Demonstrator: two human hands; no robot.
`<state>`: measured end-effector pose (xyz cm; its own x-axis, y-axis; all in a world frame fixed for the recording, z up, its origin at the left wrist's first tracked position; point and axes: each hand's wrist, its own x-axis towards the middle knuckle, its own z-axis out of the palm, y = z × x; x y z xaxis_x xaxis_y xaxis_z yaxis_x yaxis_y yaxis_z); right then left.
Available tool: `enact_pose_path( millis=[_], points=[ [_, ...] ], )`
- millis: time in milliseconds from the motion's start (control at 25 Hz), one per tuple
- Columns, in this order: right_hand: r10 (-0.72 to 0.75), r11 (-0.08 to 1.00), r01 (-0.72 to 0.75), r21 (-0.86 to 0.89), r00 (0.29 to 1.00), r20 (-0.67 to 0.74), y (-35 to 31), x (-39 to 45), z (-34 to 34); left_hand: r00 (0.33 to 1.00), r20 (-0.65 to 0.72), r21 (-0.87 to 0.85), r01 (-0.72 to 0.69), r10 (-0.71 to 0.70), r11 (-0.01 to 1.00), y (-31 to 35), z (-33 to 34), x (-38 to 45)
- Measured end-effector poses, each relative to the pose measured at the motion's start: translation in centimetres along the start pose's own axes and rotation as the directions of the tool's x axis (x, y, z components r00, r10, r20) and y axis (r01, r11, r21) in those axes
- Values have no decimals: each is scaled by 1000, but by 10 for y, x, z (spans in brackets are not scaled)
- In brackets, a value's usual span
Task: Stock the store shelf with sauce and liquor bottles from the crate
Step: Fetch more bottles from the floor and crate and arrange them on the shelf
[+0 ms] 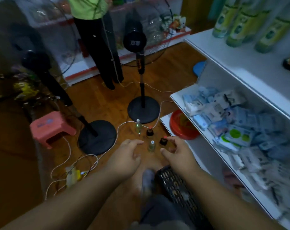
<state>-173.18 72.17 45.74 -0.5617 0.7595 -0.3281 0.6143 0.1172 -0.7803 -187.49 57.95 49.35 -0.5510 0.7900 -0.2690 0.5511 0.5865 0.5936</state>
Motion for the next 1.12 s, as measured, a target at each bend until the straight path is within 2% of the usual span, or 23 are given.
enact_pose_path(
  millis=[240,320,480,600,680,840,960,1120],
  points=[
    [95,981,-79,-178,992,85,-25,139,23,982,170,275,-127,81,953,-19,-36,131],
    [106,977,-86,-196,990,91,-33,168,33,976,204,289,-135,76,948,-29,-48,166],
    [239,956,-227,-187,970,48,-33,210,67,946,300,278,-211,124,937,-55,-45,244],
    [349,914,-346,-213,937,-29,-20,229,94,893,404,239,-310,196,920,-79,-29,292],
    [394,899,-405,-166,914,-98,-13,240,111,843,481,234,-389,242,891,-99,-12,320],
    [487,865,-496,-67,865,-122,31,267,162,775,569,238,-476,275,847,-150,38,375],
    [517,844,-530,-78,845,-136,83,298,207,778,569,241,-468,267,850,-194,92,407],
    [574,791,-584,-181,812,-107,180,351,270,734,629,192,-465,255,864,-264,189,439]
  ],
)
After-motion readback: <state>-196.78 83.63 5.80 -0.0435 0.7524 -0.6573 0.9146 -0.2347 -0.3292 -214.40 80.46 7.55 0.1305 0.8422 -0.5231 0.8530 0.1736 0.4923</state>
